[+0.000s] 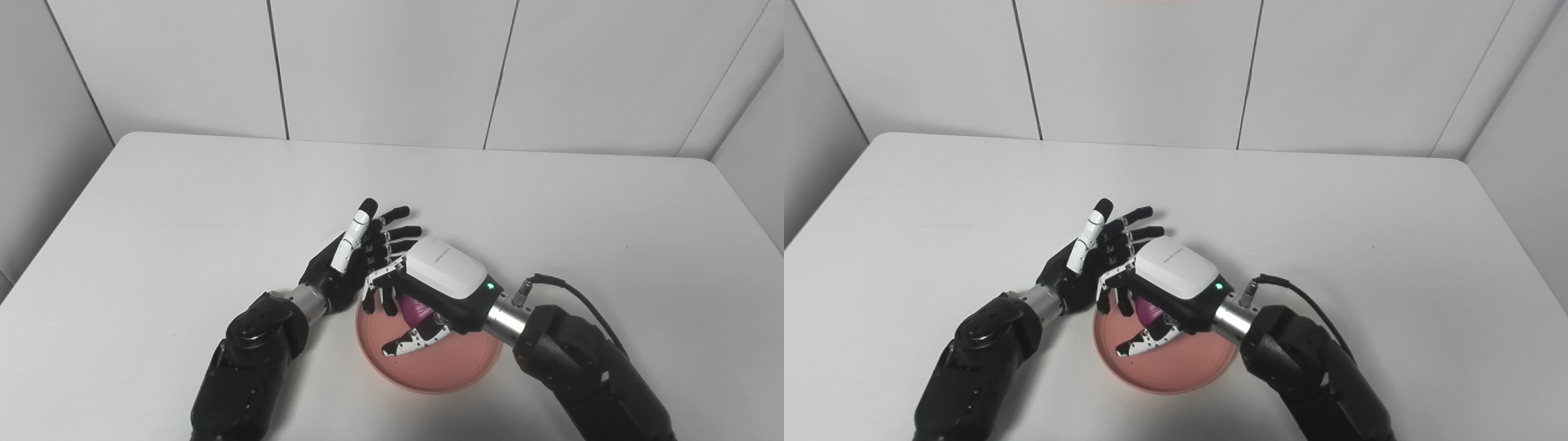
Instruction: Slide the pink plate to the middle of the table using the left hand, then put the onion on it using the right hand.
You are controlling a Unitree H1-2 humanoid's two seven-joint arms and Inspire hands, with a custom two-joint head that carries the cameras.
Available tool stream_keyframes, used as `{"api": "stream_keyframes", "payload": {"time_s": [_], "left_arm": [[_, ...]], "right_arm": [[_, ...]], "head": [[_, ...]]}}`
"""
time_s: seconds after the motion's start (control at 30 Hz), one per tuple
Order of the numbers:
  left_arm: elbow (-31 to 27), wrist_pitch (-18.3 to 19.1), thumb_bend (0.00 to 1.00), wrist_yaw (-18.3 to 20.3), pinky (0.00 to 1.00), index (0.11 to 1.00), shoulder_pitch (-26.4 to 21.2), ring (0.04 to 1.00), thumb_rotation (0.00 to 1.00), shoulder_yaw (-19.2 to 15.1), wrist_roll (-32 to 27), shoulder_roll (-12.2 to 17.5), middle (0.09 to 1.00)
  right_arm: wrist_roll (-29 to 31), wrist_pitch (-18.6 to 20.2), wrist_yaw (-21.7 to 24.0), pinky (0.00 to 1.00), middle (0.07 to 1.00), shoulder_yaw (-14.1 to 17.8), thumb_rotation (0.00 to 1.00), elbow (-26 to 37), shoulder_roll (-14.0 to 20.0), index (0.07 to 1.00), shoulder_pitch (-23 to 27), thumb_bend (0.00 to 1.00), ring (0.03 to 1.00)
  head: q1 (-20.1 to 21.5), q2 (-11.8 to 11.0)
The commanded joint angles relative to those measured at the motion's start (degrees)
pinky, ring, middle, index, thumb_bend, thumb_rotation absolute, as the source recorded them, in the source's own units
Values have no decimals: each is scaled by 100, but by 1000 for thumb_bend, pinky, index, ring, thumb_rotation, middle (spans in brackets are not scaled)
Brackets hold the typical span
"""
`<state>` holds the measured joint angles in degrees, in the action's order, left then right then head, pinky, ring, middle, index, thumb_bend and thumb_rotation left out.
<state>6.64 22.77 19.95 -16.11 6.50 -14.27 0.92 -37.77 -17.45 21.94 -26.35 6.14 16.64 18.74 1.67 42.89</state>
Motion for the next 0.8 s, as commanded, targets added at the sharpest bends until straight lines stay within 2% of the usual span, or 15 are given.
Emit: {"api": "stream_keyframes", "payload": {"time_s": [0.0, 0.07, 0.17, 0.2, 0.23, 0.3, 0.37, 0.43, 0.47, 0.53, 0.57, 0.77], "left_arm": [[-98, -58, 730, 12, 765, 880, -91, 814, 974, 11, -5, -3, 814], [-93, -64, 732, 12, 756, 882, -89, 815, 971, 6, -5, -3, 816], [-86, -69, 732, 2, 746, 877, -83, 802, 959, -8, -6, -7, 811], [-88, -57, 733, -2, 743, 876, -83, 797, 956, -7, -2, -6, 810], [-83, -62, 736, -2, 738, 876, -86, 794, 955, -1, 9, 0, 810], [-81, -78, 741, -2, 722, 868, -88, 785, 960, 15, 35, 10, 808], [-90, -89, 739, -14, 715, 865, -84, 780, 963, 27, 62, 15, 807], [-101, -92, 737, -27, 707, 863, -79, 767, 970, 35, 84, 16, 799], [-103, -95, 731, -27, 705, 862, -76, 765, 970, 35, 81, 13, 796], [-103, -99, 730, -22, 704, 861, -73, 763, 970, 30, 74, 7, 794], [-101, -95, 728, -18, 684, 857, -74, 754, 969, 27, 70, 7, 788], [-57, -123, 736, 14, 643, 857, -90, 743, 963, 24, 55, 9, 789]], "right_arm": [[32, -216, -91, 230, 376, 46, 168, 125, 45, 483, 152, 493, 297], [77, -291, -159, 209, 362, 53, 175, 72, 51, 480, 128, 495, 273], [79, -408, -246, 266, 446, 50, 181, 17, 64, 487, 125, 500, 346], [44, -474, -292, 289, 473, 52, 429, 0, 68, 534, 128, 600, 372], [29, -563, -344, 297, 483, 60, 514, -30, 72, 555, 129, 648, 381], [42, -713, -418, 338, 504, 72, 606, -90, 82, 584, 136, 728, 423], [62, -806, -447, 361, 517, 78, 635, -145, 97, 594, 145, 756, 444], [59, -864, -466, 450, 546, 83, 722, -188, 115, 617, 150, 834, 505], [55, -880, -476, 499, 564, 86, 741, -199, 122, 626, 149, 876, 536], [46, -896, -497, 519, 571, 86, 746, -207, 131, 629, 151, 891, 549], [45, -901, -507, 558, 590, 84, 753, -210, 136, 634, 154, 911, 584], [47, -897, -545, 596, 619, 100, 762, -194, 150, 641, 161, 940, 652]], "head": [[-5, 4], [6, 6], [10, 9], [10, 9], [10, 9], [8, 10], [8, 10], [11, 14], [11, 11], [11, 11], [11, 11], [24, 1]]}}
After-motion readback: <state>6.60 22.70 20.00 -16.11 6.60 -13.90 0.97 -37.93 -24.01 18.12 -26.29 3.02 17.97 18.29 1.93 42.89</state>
